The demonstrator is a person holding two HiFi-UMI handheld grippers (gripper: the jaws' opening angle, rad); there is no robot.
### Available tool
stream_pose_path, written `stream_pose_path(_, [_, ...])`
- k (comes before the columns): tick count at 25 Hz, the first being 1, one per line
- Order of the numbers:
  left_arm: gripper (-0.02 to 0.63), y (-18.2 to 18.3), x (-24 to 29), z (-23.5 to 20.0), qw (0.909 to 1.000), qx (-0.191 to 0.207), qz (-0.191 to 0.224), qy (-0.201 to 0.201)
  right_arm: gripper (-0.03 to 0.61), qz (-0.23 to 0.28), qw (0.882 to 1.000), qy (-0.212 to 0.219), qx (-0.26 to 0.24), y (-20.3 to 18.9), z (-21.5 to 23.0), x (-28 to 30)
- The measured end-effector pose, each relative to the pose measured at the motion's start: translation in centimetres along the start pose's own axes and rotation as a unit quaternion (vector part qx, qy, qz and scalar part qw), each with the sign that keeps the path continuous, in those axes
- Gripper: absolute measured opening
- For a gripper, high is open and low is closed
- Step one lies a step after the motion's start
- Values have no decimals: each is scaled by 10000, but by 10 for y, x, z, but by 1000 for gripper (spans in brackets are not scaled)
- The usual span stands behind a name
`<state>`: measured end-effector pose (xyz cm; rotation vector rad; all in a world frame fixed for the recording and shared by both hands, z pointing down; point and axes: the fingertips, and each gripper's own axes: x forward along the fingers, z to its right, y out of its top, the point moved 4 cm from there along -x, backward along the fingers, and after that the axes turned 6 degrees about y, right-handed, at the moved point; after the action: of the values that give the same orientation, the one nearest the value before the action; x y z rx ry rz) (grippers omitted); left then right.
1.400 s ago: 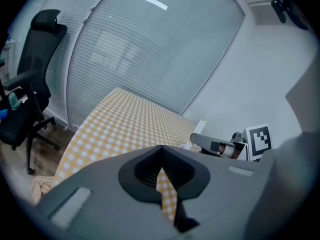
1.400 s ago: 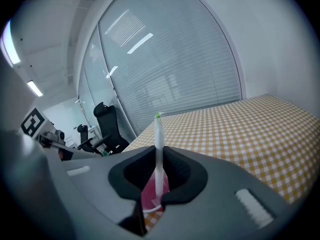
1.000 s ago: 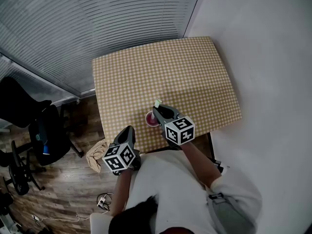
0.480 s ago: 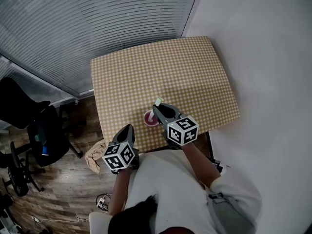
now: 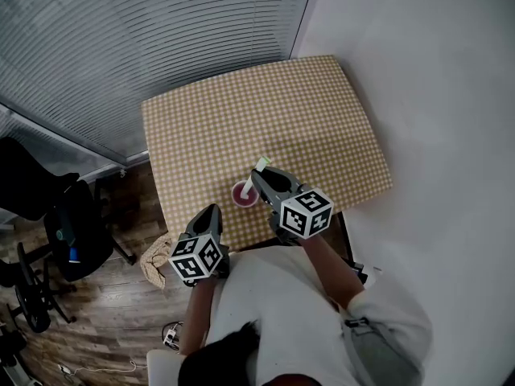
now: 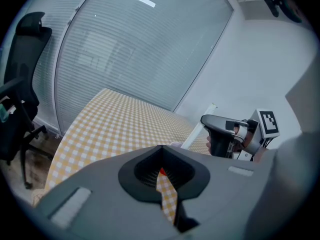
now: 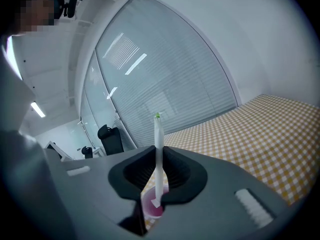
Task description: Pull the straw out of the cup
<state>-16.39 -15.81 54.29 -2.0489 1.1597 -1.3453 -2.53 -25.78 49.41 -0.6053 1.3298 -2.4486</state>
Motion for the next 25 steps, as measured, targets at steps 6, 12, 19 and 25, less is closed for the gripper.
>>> stream_pose_path(6, [17, 5, 7, 10, 9995, 228, 23, -216, 46, -61, 9999, -24, -145, 5, 2, -9])
stream_pose_path(12, [17, 6, 14, 19, 9986, 430, 3, -299, 46, -88, 9998, -197, -30, 8, 16, -22])
stream_pose_path(19, [17, 8, 16, 28, 9969, 659, -13, -418, 46, 341, 9981, -231, 460, 27, 27, -40])
stream_pose_path(25, [17, 5, 19, 30, 9973, 604, -39, -404, 46, 184, 9989, -368, 217, 26, 32, -50])
